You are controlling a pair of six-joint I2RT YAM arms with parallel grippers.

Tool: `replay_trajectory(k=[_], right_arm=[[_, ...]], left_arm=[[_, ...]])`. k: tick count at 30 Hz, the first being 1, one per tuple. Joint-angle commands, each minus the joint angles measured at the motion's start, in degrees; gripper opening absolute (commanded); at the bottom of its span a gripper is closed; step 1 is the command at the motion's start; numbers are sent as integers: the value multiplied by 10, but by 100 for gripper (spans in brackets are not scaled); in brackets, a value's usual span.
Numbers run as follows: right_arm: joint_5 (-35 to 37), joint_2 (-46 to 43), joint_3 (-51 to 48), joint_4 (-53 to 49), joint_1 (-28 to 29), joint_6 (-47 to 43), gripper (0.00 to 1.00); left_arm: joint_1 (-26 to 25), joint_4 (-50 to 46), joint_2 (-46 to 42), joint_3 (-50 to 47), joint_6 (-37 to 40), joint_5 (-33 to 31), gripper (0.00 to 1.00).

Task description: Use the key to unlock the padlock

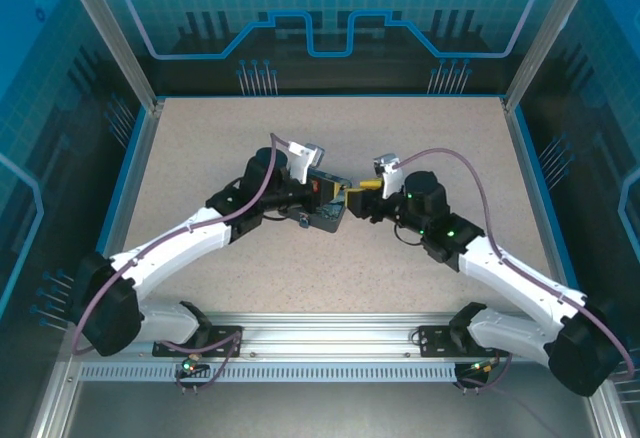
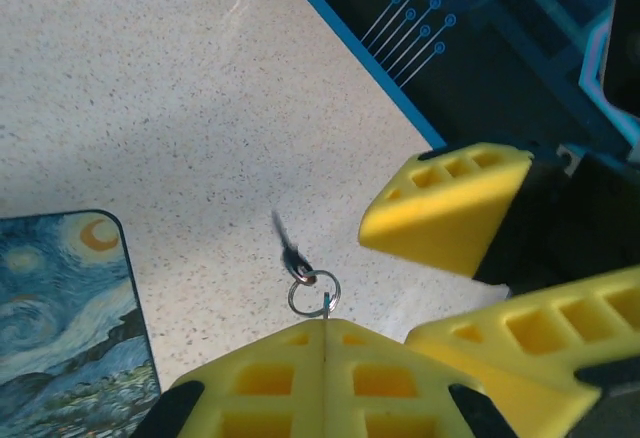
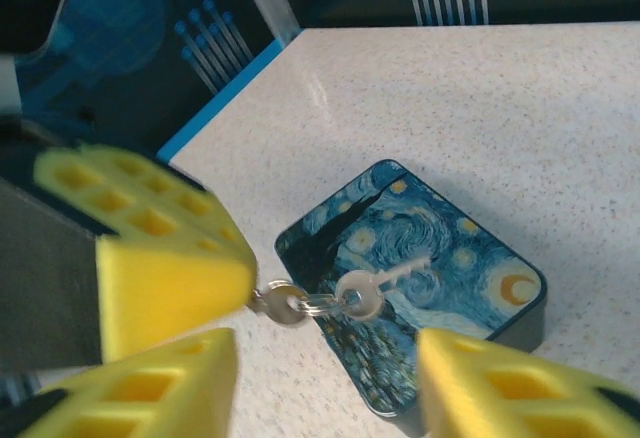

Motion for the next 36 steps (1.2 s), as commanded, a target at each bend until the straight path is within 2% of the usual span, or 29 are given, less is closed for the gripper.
replay_trajectory(k=[1, 6, 11, 14, 19, 22, 36], right_arm=[[-131, -31, 6, -60, -34, -63, 65], [-285, -45, 8, -63, -96, -99, 87], [-369, -19, 67, -141, -100, -193, 89], [-412, 9, 116, -179, -102, -224, 84], [-438, 43, 139, -143, -92, -219, 76], [-436, 56, 141, -113, -77, -208, 72], [-431, 78, 145, -98, -44, -196, 49]], left_arm=[[-3, -135, -31, 64, 143, -2, 0], [-3, -259, -37, 128, 274, 48, 0], [-3, -341, -29, 180, 359, 117, 0], [-3, -392, -14, 218, 393, 137, 0], [-4, -458, 13, 269, 421, 137, 0], [-5, -460, 13, 273, 425, 138, 0], [-5, -454, 9, 273, 429, 142, 0]])
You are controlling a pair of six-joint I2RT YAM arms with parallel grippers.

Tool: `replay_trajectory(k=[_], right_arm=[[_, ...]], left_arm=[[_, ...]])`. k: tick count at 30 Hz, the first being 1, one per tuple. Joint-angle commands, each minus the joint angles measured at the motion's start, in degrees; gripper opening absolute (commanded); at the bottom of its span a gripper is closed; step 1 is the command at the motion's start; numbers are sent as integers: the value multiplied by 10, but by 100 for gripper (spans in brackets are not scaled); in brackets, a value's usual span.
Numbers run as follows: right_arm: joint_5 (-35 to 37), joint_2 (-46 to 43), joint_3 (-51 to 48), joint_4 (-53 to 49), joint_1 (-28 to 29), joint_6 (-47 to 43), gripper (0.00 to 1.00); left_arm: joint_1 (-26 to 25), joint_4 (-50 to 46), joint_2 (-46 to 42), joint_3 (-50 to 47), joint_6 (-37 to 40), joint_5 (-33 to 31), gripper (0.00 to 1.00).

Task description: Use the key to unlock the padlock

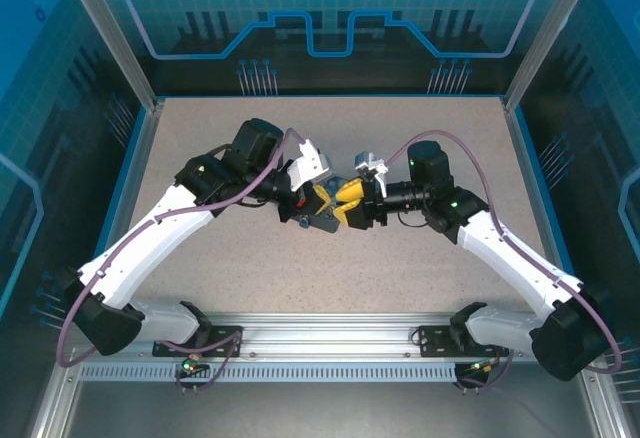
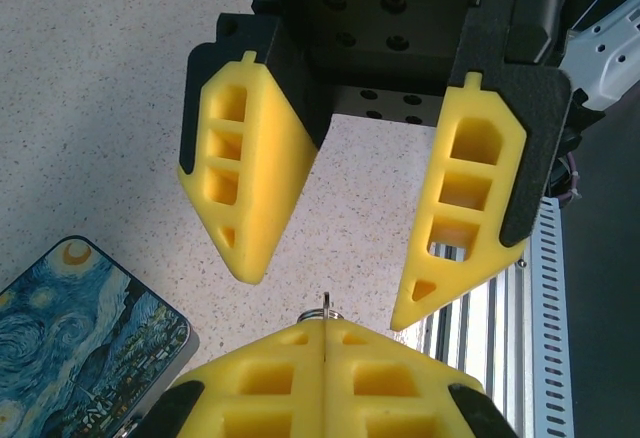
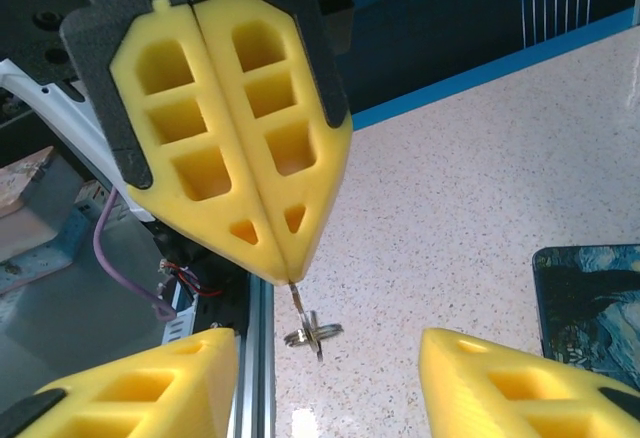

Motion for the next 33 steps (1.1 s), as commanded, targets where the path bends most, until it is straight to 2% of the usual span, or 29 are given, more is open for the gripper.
replay_trajectory(k=[1, 9, 11, 16, 19, 22, 24, 26, 28, 30, 33], right_arm=[[-9, 4, 17, 10, 10, 3, 48], [-6, 19, 25, 12, 21, 5, 39], [-6, 20, 24, 13, 21, 5, 33], [-4, 16, 22, 2, 22, 0, 11], [-1, 10, 20, -6, 21, -4, 2], [-1, 5, 17, -9, 22, -4, 0], [0, 2, 15, -8, 22, -5, 0], [5, -4, 11, -4, 22, -2, 0], [15, -12, 1, 9, 21, 6, 0], [28, -22, -10, 19, 21, 15, 0], [53, -43, -30, 47, 17, 38, 0]], left_arm=[[-5, -12, 1, 16, 16, 20, 0], [-5, -10, -1, 14, 16, 18, 0], [-5, -11, -2, 14, 16, 18, 0], [-5, -11, -5, 14, 18, 17, 0], [-5, -10, -6, 13, 19, 14, 0], [-6, -4, -7, 12, 16, 11, 0], [-5, 7, -12, 9, 10, 10, 11], [-4, 28, -21, 1, -1, 8, 18], [-2, 61, -37, -14, -18, -3, 40], [6, 102, -53, -33, -42, -10, 50], [36, 176, -84, -71, -106, -6, 54]])
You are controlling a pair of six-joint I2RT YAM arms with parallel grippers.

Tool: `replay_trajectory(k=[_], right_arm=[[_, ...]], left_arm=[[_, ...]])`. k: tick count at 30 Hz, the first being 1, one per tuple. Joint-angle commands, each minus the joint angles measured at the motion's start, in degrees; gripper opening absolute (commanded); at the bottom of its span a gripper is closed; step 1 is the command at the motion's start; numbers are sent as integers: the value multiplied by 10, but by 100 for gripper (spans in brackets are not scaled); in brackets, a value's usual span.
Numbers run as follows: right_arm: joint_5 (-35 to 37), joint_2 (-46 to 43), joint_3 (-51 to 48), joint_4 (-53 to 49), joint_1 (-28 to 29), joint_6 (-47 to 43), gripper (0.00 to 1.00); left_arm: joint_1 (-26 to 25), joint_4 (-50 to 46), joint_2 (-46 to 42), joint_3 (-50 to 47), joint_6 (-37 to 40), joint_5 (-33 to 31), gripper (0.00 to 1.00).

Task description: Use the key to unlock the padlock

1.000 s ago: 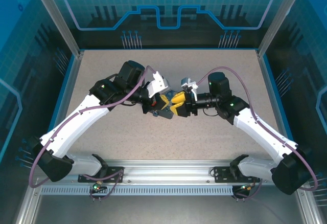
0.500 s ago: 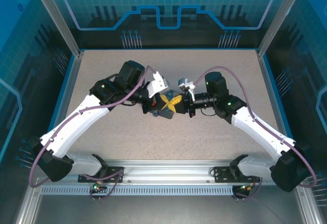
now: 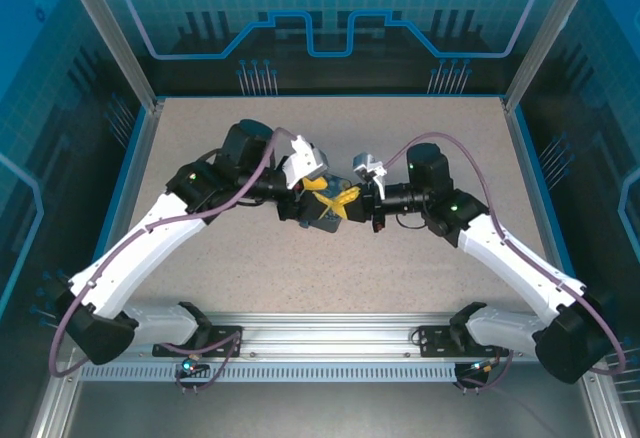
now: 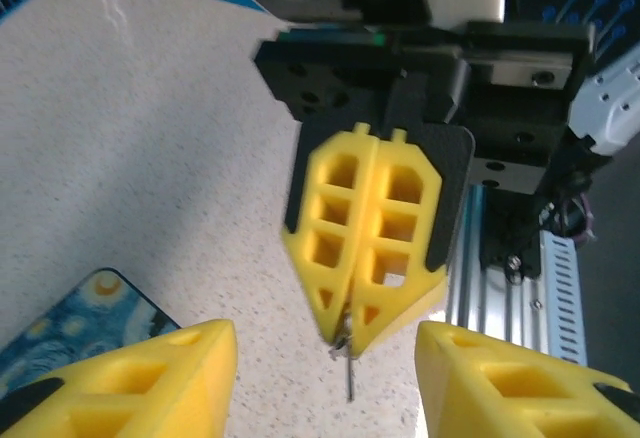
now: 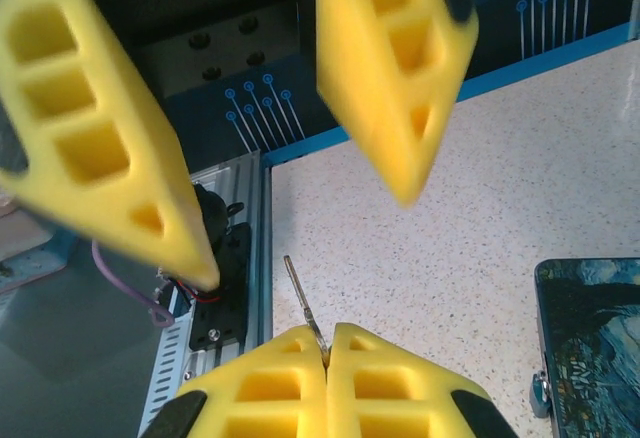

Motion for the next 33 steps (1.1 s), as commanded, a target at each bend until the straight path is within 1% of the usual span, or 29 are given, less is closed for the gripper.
replay_trajectory(k=[1, 5, 7, 8, 9, 11, 12, 13, 16, 18, 20, 21, 24, 26, 29, 33], right_arm=[[35, -30, -37, 45, 0, 38, 0], [80, -63, -95, 163, -2, 127, 0], [112, -77, -121, 223, -1, 175, 0], [133, -83, -131, 238, -1, 194, 0], [154, -88, -139, 245, 0, 210, 0], [190, -96, -149, 239, 0, 230, 0], [202, -98, -151, 230, 0, 235, 0], [213, -98, -153, 218, 0, 237, 0], [229, -87, -154, 180, 0, 237, 0], [230, -76, -162, 183, -1, 241, 0], [233, -66, -170, 195, 0, 251, 0], [234, -61, -175, 200, 0, 257, 0], [233, -49, -184, 239, 1, 276, 0], [235, -44, -185, 252, 2, 291, 0], [250, -41, -189, 273, 4, 330, 0], [268, -41, -198, 317, 10, 404, 0]], left_arm=[[31, 110, -46, -44, -82, 3, 54], [40, 228, -100, -128, -164, -5, 59], [39, 298, -130, -178, -211, -25, 67], [39, 335, -144, -208, -236, -44, 70], [39, 362, -157, -234, -257, -69, 75], [42, 373, -172, -265, -297, -138, 84], [51, 361, -172, -270, -315, -160, 89], [62, 347, -167, -270, -333, -169, 91], [121, 304, -139, -268, -392, -151, 93], [160, 305, -118, -275, -419, -117, 94], [171, 331, -103, -284, -423, -78, 92], [170, 356, -97, -291, -417, -50, 91], [160, 416, -83, -308, -426, 9, 89], [144, 450, -79, -318, -429, 28, 88], [112, 509, -76, -336, -446, 28, 87], [71, 600, -64, -364, -480, 5, 87]])
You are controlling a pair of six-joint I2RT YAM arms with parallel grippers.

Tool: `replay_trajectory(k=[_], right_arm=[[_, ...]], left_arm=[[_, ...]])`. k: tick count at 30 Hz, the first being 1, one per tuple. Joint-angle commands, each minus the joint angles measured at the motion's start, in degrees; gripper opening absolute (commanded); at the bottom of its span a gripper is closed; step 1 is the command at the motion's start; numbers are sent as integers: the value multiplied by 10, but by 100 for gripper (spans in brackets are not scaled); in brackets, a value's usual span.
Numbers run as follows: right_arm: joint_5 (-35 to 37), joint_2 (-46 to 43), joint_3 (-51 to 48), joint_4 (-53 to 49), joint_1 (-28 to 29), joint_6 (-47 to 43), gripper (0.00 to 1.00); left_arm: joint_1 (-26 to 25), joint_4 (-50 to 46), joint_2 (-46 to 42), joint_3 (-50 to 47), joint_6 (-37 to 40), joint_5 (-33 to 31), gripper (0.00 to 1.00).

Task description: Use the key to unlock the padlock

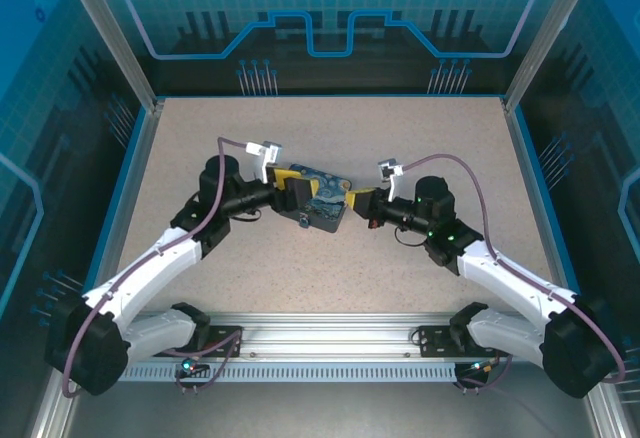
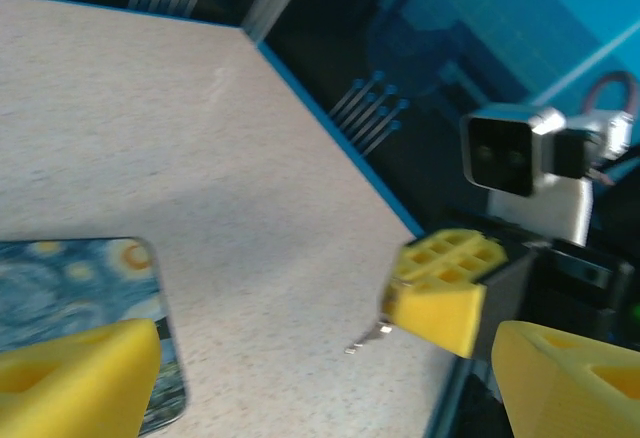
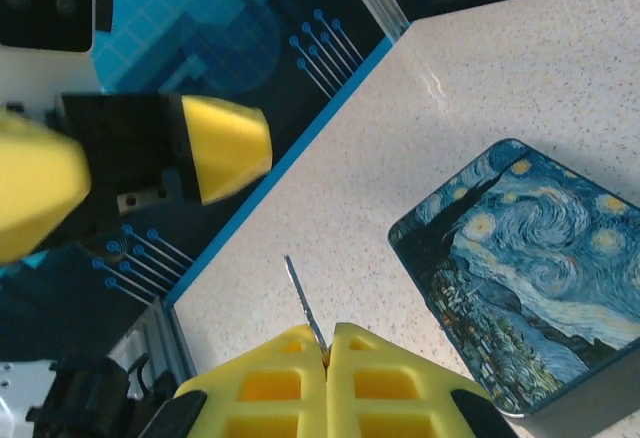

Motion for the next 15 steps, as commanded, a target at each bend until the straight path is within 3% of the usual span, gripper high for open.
replay_trajectory(k=[1, 5, 15], right_arm=[[23, -1, -10, 66, 12, 79, 0], [24, 5, -1, 76, 24, 100, 0], [34, 23, 6, 104, 53, 109, 0]], left_arm=[[-27, 116, 17, -20, -40, 5, 87], [-50, 174, 45, -19, -63, 3, 84], [-69, 198, 71, -8, -75, -2, 60]])
